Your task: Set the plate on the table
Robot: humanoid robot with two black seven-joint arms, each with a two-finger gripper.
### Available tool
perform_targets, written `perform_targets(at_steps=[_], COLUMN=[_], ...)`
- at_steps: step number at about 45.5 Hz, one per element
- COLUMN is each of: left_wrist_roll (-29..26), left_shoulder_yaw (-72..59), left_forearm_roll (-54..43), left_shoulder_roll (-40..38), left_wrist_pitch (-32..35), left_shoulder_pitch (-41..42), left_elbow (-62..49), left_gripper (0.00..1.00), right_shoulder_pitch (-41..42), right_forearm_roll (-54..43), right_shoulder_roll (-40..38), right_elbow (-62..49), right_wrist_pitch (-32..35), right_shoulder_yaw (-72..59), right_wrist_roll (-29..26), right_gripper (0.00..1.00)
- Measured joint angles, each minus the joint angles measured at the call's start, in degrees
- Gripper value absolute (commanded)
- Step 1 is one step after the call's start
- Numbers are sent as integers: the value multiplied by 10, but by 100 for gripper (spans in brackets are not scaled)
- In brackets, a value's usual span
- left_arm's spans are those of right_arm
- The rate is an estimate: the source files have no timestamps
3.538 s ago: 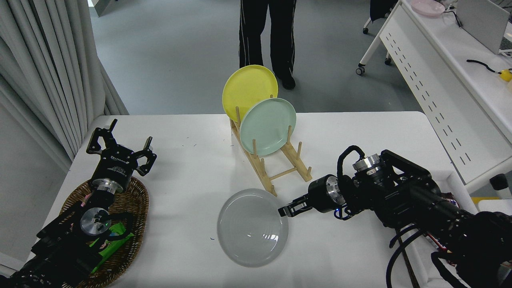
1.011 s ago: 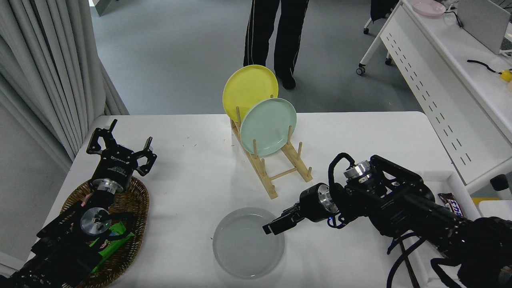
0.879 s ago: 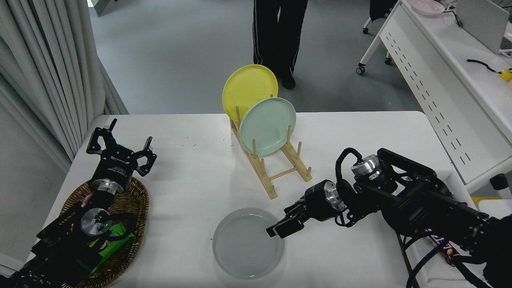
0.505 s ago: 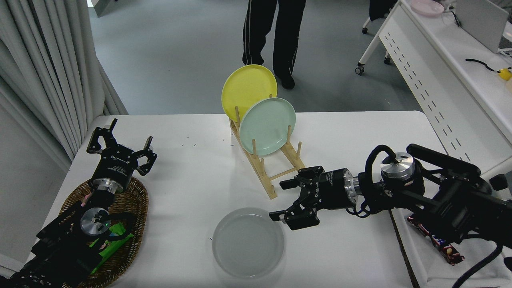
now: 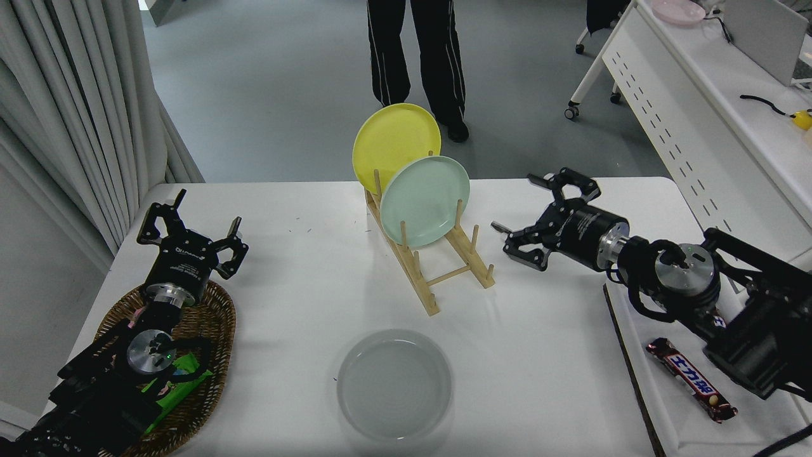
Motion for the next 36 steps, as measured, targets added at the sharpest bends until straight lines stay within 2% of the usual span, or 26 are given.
perform_targets(at_steps=[6, 13, 24, 36], left_wrist_roll=[0, 0, 0, 0], left_shoulder_yaw=[0, 0, 0, 0], left_forearm_roll=[0, 0, 0, 0], left_shoulder_roll=[0, 0, 0, 0], left_wrist_pitch=[0, 0, 0, 0], left_shoulder_pitch=[0, 0, 0, 0], left_elbow=[0, 0, 0, 0], left_gripper=[100, 100, 100, 100], right_shoulder_pitch=[-50, -83, -118, -137], right_forearm_roll=[-134, -209, -277, -305], right_shoulder_roll=[29, 45, 71, 103], right_elbow=[-21, -44, -90, -150], right_wrist_pitch=[2, 6, 22, 88], right_shoulder_yaw=[89, 135, 190, 224], right_wrist_roll=[22, 54, 108, 153], right_gripper=[99, 99, 99, 99])
